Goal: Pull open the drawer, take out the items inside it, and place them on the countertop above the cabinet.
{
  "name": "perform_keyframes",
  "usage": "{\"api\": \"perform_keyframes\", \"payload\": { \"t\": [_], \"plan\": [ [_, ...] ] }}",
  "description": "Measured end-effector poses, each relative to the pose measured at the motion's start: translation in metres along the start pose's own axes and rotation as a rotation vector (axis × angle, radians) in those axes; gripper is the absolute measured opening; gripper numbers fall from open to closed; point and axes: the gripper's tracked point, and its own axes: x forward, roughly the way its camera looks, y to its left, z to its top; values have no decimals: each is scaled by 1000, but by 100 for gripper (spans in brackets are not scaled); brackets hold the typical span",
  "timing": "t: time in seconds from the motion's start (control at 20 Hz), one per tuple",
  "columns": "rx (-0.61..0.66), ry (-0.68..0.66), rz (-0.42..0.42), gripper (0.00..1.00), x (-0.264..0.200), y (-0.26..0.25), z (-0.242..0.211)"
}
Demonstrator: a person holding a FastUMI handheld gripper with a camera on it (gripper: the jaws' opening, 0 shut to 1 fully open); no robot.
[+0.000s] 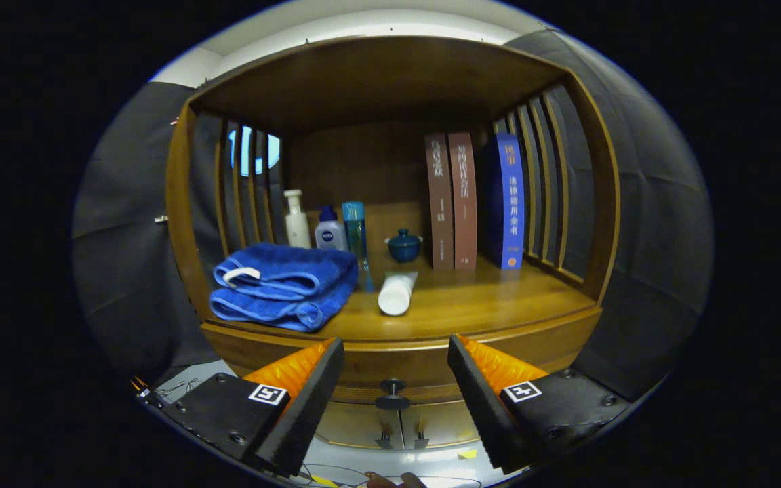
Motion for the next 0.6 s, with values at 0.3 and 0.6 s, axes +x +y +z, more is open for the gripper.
{"api": "perform_keyframes", "payload": {
  "t": [0.3,0.6],
  "plan": [
    [-69,-180,43,99,-79,18,88],
    [-84,-295,34,99,-150,23,142]
  ]
}}
